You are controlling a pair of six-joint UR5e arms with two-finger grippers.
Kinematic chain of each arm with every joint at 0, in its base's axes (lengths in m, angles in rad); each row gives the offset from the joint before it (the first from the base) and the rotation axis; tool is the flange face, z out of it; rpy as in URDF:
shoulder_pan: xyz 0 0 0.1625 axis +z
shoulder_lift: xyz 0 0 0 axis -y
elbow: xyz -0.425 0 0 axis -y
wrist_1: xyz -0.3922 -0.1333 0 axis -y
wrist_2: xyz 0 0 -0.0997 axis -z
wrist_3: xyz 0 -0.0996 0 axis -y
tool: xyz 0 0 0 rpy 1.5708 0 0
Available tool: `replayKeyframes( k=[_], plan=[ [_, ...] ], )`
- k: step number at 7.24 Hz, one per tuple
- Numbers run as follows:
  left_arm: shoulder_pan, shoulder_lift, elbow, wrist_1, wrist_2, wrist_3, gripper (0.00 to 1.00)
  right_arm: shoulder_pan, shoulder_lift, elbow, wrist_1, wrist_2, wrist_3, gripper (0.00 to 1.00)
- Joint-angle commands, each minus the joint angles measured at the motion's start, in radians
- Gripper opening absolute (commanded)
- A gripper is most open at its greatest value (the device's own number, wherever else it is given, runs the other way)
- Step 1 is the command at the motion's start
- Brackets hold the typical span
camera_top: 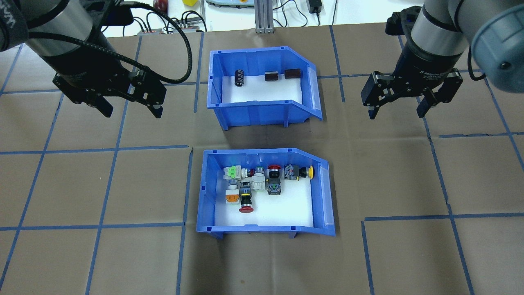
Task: Place button box in front
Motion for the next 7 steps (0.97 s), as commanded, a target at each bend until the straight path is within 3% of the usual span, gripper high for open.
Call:
replayKeyframes(
  k=[1, 7],
  plan=[
    [-0.002, 0.001, 0.001, -0.005, 0.0, 0.0, 0.99, 0.0, 0.0, 0.002, 0.002, 0.0, -0.003, 1.0],
    [-0.002, 0.003, 0.0, -0.003, 0.001, -0.014, 0.99, 0.0, 0.002, 0.002, 0.002, 0.0, -0.017, 1.0]
  ],
)
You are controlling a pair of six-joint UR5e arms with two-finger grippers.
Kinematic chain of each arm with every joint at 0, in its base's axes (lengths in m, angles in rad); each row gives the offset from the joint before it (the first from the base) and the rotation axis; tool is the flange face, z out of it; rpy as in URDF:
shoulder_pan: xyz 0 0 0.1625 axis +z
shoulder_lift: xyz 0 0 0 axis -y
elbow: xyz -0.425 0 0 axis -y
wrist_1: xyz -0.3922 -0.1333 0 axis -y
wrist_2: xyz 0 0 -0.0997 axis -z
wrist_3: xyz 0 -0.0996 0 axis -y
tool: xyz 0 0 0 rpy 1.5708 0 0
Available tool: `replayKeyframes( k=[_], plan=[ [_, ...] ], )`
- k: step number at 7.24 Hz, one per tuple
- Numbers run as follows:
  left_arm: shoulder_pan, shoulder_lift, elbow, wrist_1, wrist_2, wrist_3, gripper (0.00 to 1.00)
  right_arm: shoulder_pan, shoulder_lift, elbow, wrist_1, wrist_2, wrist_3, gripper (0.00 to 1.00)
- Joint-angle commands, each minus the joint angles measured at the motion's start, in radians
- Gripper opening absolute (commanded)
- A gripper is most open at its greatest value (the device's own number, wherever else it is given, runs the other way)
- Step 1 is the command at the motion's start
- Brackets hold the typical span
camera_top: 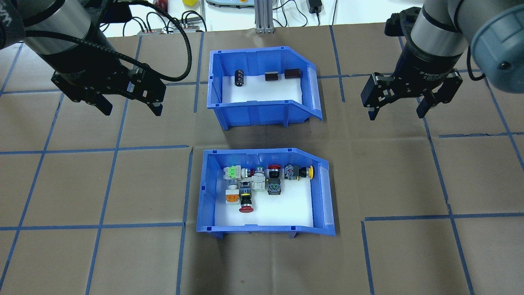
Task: Place button box in front
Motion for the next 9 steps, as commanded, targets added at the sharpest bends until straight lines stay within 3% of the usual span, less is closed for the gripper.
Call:
replayKeyframes(
  k=[1, 6, 9],
  plan=[
    [0.0, -0.005, -0.009, -0.005, 0.005, 0.01, 0.99, 0.0, 0.004, 0.0, -0.001, 0.001, -0.001, 1.0],
    [0.0, 0.007, -0.008, 0.009, 0.018, -0.008, 0.99, 0.0, 0.007, 0.0, -0.002, 0.003, -0.006, 1.0],
    [-0.011, 0.033, -0.015, 0.003, 0.007, -0.119, 0.99, -0.005, 0.007, -0.001, -0.01, 0.006, -0.141, 1.0]
  ],
)
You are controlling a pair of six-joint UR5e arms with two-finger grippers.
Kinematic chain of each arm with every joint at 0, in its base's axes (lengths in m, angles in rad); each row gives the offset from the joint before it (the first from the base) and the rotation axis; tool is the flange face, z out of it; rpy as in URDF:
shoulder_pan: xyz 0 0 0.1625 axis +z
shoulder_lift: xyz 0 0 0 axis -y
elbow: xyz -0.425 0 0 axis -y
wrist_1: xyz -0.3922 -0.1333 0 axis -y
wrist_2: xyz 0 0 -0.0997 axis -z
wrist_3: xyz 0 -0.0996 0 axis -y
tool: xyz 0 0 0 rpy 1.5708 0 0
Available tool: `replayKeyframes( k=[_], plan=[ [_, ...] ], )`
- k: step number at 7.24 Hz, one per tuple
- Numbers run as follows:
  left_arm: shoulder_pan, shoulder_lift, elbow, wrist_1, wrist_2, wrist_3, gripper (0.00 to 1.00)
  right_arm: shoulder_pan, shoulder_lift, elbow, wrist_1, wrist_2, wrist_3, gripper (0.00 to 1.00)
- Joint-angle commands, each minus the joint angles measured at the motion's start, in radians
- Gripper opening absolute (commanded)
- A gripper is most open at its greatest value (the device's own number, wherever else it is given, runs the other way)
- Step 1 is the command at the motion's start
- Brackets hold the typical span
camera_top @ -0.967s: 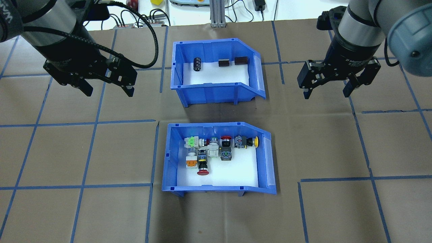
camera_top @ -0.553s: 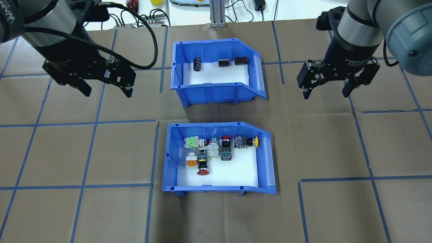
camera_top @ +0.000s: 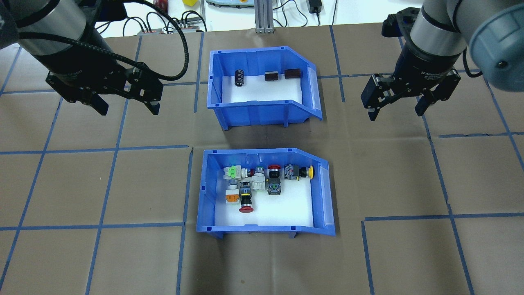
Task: Place button box in front
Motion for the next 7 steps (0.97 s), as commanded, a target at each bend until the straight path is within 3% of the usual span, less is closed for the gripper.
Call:
replayKeyframes(
  k=[1, 2, 4, 6, 7],
  plan=[
    [-0.012, 0.028, -0.03, -0.006, -0.001, -0.146, 0.99, -0.001, 0.015, 0.0, -0.034, 0.002, -0.147, 1.0],
    [-0.014, 0.081, -0.073, -0.007, -0.003, -0.23, 0.99, -0.001, 0.041, -0.001, -0.108, 0.001, -0.265, 1.0],
    [-0.025, 0.213, -0.219, -0.019, -0.023, -0.547, 0.99, 0.004, 0.093, -0.015, -0.121, -0.04, -0.504, 1.0],
    [-0.028, 0.349, -0.397, -0.012, -0.143, -0.954, 0.99, 0.011, 0.155, -0.052, -0.18, -0.053, -0.718, 1.0],
    [-0.043, 0.418, -0.47, -0.009, -0.164, -1.179, 0.99, 0.022, 0.19, -0.094, -0.184, -0.041, -0.792, 1.0]
  ],
)
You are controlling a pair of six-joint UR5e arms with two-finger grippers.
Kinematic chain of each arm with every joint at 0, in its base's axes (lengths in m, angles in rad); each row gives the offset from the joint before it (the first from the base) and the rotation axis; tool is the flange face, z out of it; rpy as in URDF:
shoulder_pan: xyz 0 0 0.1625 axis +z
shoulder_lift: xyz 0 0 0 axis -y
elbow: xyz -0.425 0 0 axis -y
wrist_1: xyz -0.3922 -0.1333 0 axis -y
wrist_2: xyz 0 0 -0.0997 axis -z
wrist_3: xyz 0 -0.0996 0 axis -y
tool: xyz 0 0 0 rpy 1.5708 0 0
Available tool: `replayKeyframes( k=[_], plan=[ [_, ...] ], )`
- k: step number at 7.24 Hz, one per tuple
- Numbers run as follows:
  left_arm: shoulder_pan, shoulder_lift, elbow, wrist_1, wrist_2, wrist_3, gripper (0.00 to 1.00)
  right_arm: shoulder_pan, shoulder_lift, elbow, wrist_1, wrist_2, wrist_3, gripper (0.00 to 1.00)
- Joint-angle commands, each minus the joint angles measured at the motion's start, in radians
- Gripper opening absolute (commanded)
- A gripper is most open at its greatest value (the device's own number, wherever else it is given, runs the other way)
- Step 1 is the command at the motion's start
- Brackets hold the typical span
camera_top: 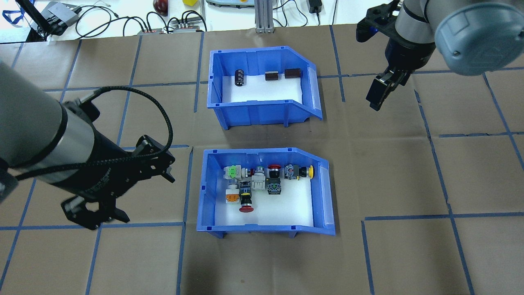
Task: Place button box in front
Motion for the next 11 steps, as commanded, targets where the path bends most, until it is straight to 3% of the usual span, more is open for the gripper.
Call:
replayKeyframes(
  k=[1, 3, 4, 7, 9, 11],
  plan=[
    [-0.041, 0.101, -0.145, 0.008, -0.042, -0.364, 0.99, 0.044, 0.084, -0.086, -0.016, 0.008, -0.144, 1.0],
    [-0.136, 0.102, -0.199, 0.041, -0.031, -0.537, 0.95, 0.167, 0.209, -0.213, -0.016, 0.006, -0.161, 1.0],
    [-0.178, 0.099, -0.227, 0.098, -0.031, -0.748, 0.96, 0.252, 0.295, -0.303, -0.017, 0.003, -0.203, 1.0],
    [-0.227, 0.031, -0.259, 0.259, -0.03, -0.821, 0.98, 0.39, 0.498, -0.553, -0.013, 0.006, -0.202, 1.0],
    [-0.241, -0.036, -0.319, 0.447, 0.027, -0.883, 0.98, 0.439, 0.54, -0.56, -0.008, 0.009, -0.201, 1.0],
    [-0.243, -0.053, -0.37, 0.497, 0.029, -0.897, 0.97, 0.441, 0.535, -0.478, -0.02, 0.01, -0.263, 1.0]
  ],
)
